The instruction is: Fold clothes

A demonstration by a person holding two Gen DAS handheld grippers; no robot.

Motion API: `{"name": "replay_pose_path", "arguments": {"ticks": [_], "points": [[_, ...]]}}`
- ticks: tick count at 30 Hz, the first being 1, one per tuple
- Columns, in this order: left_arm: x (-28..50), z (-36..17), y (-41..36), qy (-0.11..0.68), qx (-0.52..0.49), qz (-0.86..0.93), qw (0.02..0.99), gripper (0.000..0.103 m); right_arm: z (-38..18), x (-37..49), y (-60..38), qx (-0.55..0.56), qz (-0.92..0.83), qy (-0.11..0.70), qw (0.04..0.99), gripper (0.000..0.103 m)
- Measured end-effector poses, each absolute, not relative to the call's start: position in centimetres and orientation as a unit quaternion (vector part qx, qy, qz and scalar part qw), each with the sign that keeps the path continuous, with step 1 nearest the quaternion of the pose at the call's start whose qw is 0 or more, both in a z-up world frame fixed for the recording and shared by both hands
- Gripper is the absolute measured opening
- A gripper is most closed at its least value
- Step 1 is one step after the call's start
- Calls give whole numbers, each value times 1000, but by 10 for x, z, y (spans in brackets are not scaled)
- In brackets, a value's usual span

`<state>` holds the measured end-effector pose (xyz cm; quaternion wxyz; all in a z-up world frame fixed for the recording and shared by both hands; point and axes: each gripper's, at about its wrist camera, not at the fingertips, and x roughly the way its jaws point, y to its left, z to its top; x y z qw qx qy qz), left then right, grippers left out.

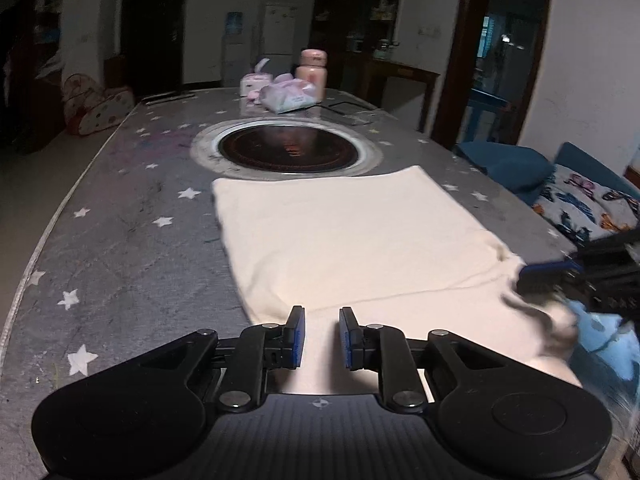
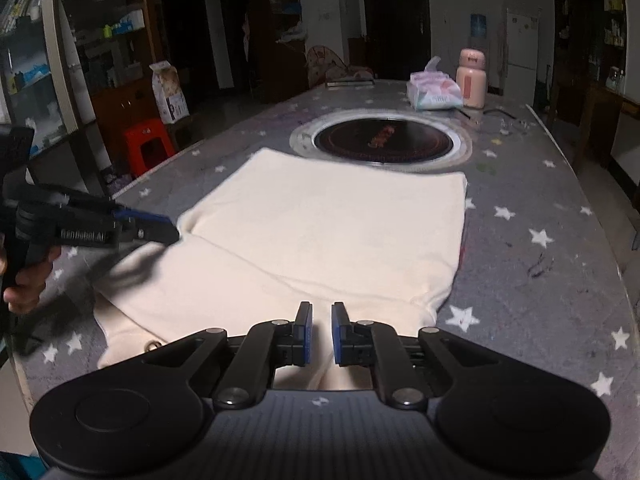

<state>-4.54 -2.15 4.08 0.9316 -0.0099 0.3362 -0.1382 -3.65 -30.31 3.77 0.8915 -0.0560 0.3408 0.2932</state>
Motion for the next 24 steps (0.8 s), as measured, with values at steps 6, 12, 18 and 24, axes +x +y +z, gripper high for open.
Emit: {"name": "replay_pose_path", "arguments": {"ticks": [6,12,18,24], "points": [[-70,49,-37,323,14,-176,930,28,32,-41,-293,-55,310,346,884,15],[-103,47,-54,323,57,-226,917,33,23,-56,-290,-80,322,349,876,19],[-127,40,-61,323,97,-241,910,41,26,-64,-296,-87,318,346,878,20],[-134,32,-68,315,137,-242,907,41,28,-71,-298,-98,315,341,880,20]]}}
